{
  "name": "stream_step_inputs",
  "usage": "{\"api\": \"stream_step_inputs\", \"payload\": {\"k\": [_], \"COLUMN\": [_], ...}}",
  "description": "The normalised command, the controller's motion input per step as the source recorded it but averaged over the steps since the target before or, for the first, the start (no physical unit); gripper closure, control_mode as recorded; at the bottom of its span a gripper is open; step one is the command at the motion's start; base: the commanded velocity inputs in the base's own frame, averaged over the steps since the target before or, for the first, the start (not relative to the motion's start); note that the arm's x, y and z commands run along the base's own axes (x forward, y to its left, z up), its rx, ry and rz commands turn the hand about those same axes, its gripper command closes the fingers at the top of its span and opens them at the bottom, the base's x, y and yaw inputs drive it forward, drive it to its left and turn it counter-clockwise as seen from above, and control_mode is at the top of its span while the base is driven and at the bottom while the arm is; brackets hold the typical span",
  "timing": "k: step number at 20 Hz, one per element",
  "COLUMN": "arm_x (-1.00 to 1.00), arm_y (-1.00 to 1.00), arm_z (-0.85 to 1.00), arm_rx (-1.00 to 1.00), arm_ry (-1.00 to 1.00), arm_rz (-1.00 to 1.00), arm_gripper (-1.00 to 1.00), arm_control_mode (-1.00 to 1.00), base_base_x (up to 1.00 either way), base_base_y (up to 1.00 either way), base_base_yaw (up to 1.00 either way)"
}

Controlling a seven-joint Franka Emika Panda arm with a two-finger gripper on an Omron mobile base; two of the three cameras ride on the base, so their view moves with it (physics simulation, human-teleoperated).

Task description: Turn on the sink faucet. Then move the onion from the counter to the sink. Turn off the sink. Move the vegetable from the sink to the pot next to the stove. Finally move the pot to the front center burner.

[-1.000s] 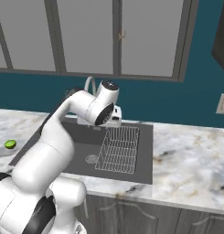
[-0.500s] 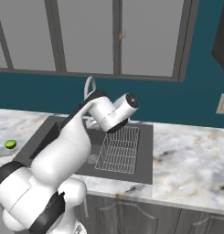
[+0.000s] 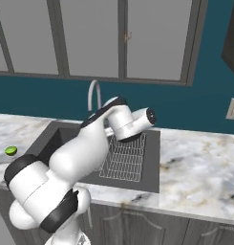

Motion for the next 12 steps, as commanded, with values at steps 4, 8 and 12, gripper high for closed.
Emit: {"api": "stream_step_inputs", "payload": {"k": [4, 8, 12], "arm_x": [0.51, 0.45, 0.48], "arm_y": [0.04, 0.17, 0.01], "arm_z": [-0.16, -0.06, -0.06], "arm_rx": [0.01, 0.07, 0.07], "arm_ry": [-0.06, -0.19, -0.2], "arm_rz": [0.0, 0.07, 0.08], "arm_gripper": [-1.0, -1.0, -1.0], "arm_control_mode": [-1.0, -1.0, -1.0], "base_base_x": [0.0, 0.0, 0.0], "base_base_y": [0.0, 0.0, 0.0], "base_base_yaw": [0.0, 0.0, 0.0]}}
